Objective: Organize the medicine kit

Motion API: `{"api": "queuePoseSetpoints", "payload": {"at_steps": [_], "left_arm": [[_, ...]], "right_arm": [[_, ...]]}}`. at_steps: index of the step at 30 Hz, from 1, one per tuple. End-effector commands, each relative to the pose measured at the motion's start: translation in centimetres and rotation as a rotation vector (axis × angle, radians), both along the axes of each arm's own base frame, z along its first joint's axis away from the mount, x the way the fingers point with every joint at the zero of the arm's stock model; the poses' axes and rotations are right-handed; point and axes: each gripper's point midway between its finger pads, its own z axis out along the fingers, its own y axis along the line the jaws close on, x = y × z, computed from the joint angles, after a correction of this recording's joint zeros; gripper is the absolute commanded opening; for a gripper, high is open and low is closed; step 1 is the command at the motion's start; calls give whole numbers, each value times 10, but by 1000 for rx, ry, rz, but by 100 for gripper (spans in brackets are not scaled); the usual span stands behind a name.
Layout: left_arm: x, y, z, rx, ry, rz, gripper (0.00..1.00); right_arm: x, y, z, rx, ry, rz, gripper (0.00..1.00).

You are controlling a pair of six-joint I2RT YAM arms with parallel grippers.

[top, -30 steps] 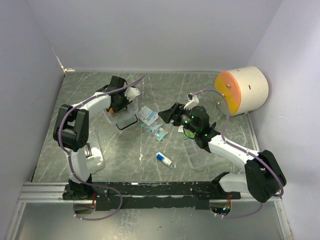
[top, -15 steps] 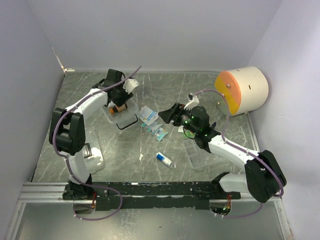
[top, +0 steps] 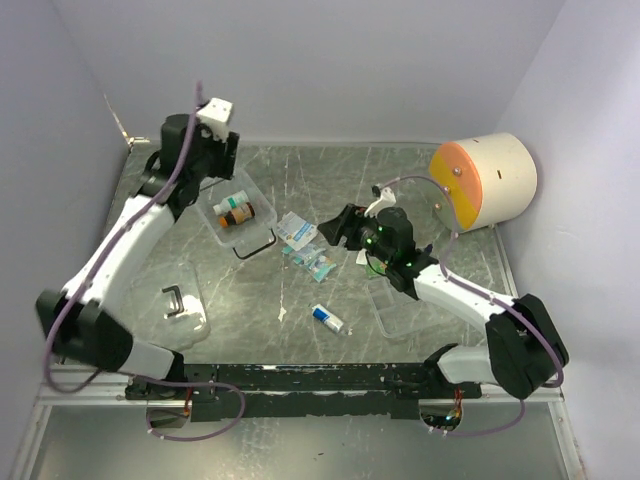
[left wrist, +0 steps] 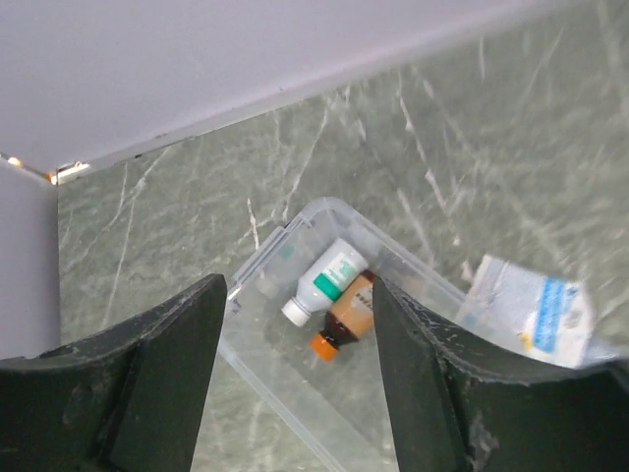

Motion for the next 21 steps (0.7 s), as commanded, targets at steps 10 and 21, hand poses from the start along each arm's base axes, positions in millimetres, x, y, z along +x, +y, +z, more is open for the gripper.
{"api": "queuePoseSetpoints", "payload": {"at_steps": [10, 21], "left_arm": [[-113, 44, 32, -473, -178, 270, 99], [-147, 46, 20, -547, -180, 250, 99]], "right_arm": [[43, 19, -40, -452, -58, 161, 53], [37, 62, -88, -813, -340, 465, 45]]}}
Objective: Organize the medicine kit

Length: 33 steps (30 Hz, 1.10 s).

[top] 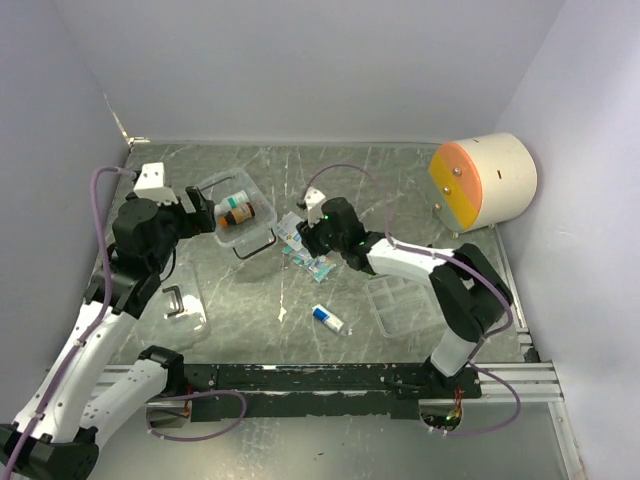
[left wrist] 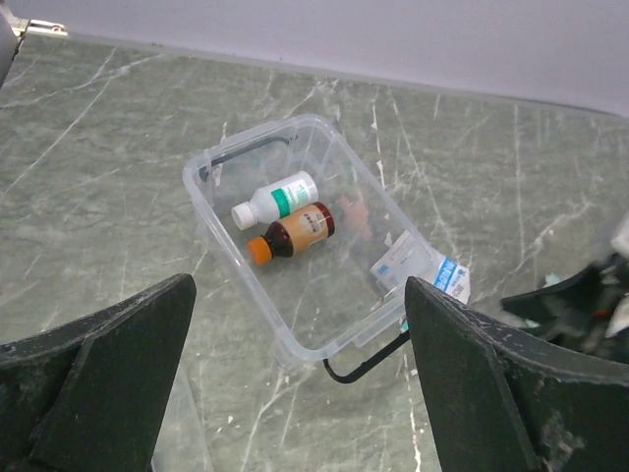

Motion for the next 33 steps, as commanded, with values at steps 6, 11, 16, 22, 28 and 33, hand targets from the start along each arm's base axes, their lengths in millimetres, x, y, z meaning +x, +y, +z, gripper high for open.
{"api": "queuePoseSetpoints", "payload": {"at_steps": [6, 11, 16, 22, 28, 33], "left_arm": [[-2, -11, 13, -108, -18, -28, 95], [-5, -8, 16, -119, -39, -16, 95], [-6, -3, 16, -117, -41, 8, 94], [-8, -3, 19, -141, -74, 12, 93], [-9, -1, 22, -145, -97, 15, 93], [-7, -1, 20, -139, -87, 19, 92]], "right_arm": [[15, 43, -22, -145, -199, 182, 50], [29, 51, -22, -114, -240, 137, 51], [34, 55, -34, -126, -227, 131, 51], [30, 61, -51, -150, -173, 175, 58], [30, 60, -64, -163, -141, 170, 56], [37, 53, -63, -171, -160, 109, 45]]}}
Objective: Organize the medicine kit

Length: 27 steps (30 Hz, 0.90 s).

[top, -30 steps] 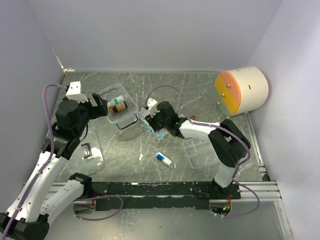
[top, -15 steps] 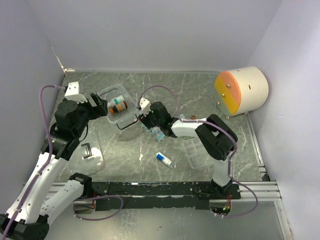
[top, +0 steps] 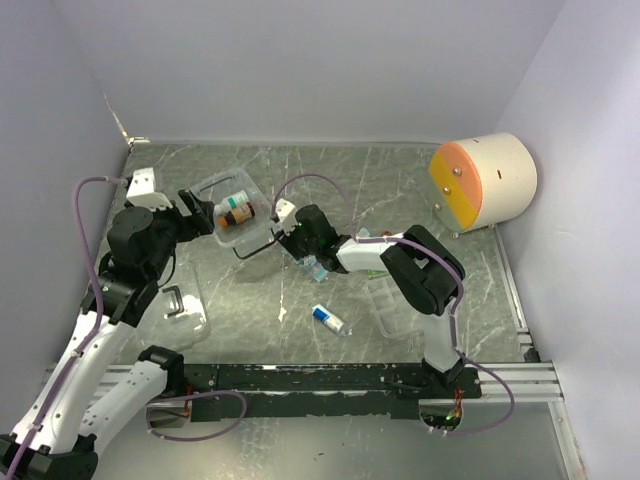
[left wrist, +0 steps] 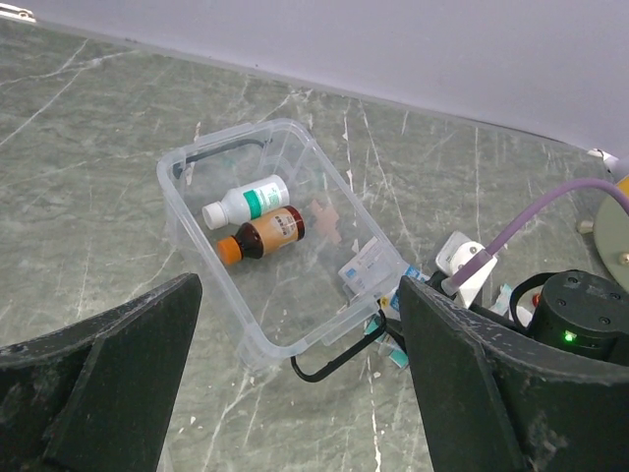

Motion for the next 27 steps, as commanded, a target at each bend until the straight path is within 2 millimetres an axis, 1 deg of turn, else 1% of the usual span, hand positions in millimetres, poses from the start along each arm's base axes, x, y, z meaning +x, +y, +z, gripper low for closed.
{"api": "queuePoseSetpoints", "payload": {"at_steps": [1, 5, 11, 15, 20, 22, 24, 27], "left_arm": [[4, 3, 10, -15, -39, 21, 92], [3, 3, 11, -18, -51, 19, 92], [4, 3, 10, -20, -53, 18, 92], [6, 2, 8, -24, -40, 19, 92], [8, -3, 8, -38, -30, 1, 95], [9, -10, 8, -42, -26, -32, 97], [10, -20, 10, -36, -31, -89, 98], [11, -42, 17, -2, -53, -231, 98]], "right_arm": [[10, -1, 3, 12, -27, -52, 41], [11, -1, 12, 35, -36, -75, 22], [16, -6, 33, 133, -26, -156, 1], [23, -18, 53, 235, 15, -240, 0], [25, -38, 94, 382, 75, -338, 0], [21, -44, 112, 445, 108, -344, 0], [14, -48, 132, 489, 133, -311, 0], [-3, -49, 160, 523, 172, -226, 0]]}}
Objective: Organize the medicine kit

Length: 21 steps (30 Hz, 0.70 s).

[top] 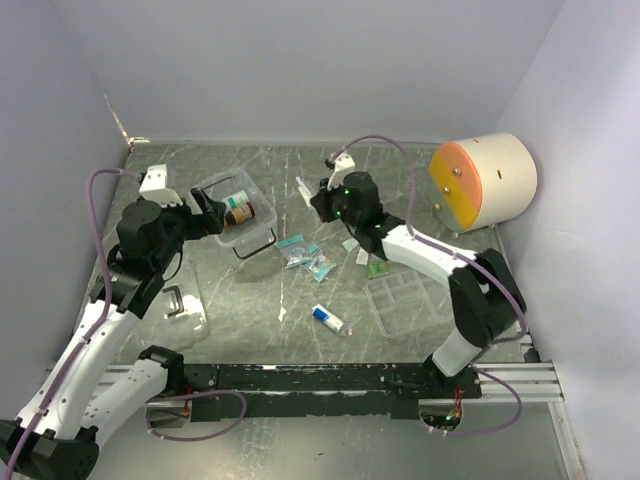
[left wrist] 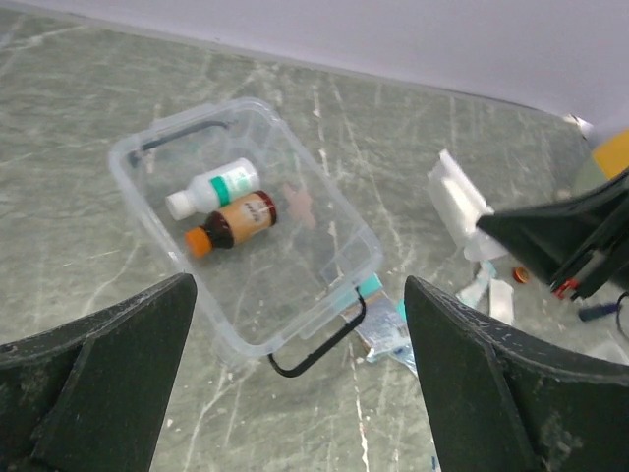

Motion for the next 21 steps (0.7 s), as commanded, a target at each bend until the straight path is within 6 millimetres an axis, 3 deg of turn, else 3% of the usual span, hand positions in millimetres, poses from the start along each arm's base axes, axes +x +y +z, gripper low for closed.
{"api": "queuePoseSetpoints", "payload": {"at_steps": [1, 6, 9, 15, 21], "left_arm": [[2, -37, 31, 10, -93, -230, 98], [-11, -89, 39, 41, -97, -577, 94], [-20, -108, 43, 17, -118, -713, 91], [-34, -122, 37, 50, -218, -861, 92], [-47, -132, 29, 41, -174, -977, 91]], "right_arm": [[-35, 3, 40, 107, 61, 136, 0], [-78, 9, 86, 177, 55, 320, 0], [-96, 13, 105, 215, 71, 405, 0], [-122, 27, 145, 302, 95, 597, 0], [-136, 35, 182, 407, 134, 706, 0]]}}
